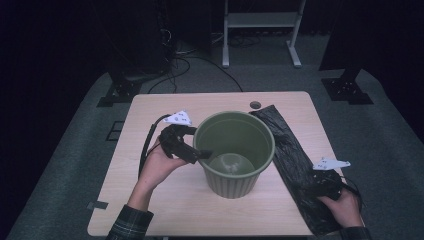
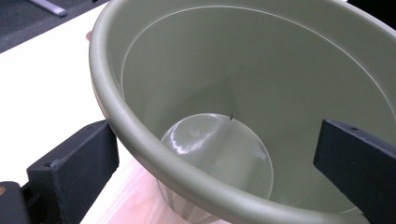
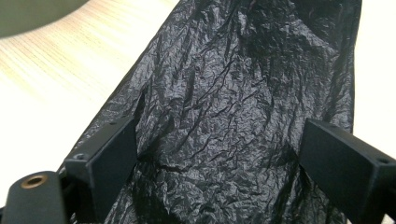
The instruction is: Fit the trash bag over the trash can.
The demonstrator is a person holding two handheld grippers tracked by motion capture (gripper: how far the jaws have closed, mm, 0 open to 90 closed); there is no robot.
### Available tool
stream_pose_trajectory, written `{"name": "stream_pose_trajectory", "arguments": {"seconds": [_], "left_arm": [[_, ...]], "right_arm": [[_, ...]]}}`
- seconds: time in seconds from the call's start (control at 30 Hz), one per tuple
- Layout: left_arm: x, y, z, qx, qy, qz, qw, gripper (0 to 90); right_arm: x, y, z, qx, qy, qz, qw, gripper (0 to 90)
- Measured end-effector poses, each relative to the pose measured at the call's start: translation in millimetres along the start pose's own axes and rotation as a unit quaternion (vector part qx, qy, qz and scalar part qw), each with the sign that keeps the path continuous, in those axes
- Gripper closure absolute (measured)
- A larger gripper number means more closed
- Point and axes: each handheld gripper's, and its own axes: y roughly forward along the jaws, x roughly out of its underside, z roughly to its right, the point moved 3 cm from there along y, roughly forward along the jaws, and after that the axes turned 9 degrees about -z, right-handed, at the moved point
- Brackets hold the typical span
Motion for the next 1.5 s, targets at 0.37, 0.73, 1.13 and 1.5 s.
{"name": "stream_pose_trajectory", "arguments": {"seconds": [0.37, 0.73, 1.13, 1.5], "left_arm": [[-2.8, -3.8, 5.4, -0.003, 0.001, 0.024, 0.9997, 0.0], [12.5, -32.1, 3.1, -0.02, -0.005, 0.051, 0.9985, 0.0], [-16.3, -4.9, -23.0, -0.007, -0.002, 0.033, 0.9994, 9.4], [-43.8, 14.1, -44.4, -0.004, 0.015, 0.01, 0.9998, 46.2]], "right_arm": [[0.2, -0.3, -0.3, 0.001, 0.001, -0.001, 1.0, 10.3], [0.2, -0.4, -0.2, -0.001, -0.001, -0.001, 1.0, 10.1], [0.6, -0.6, -0.4, -0.001, -0.001, -0.001, 1.0, 10.1], [0.9, -0.6, -0.2, -0.002, -0.002, 0.0, 1.0, 10.2]]}}
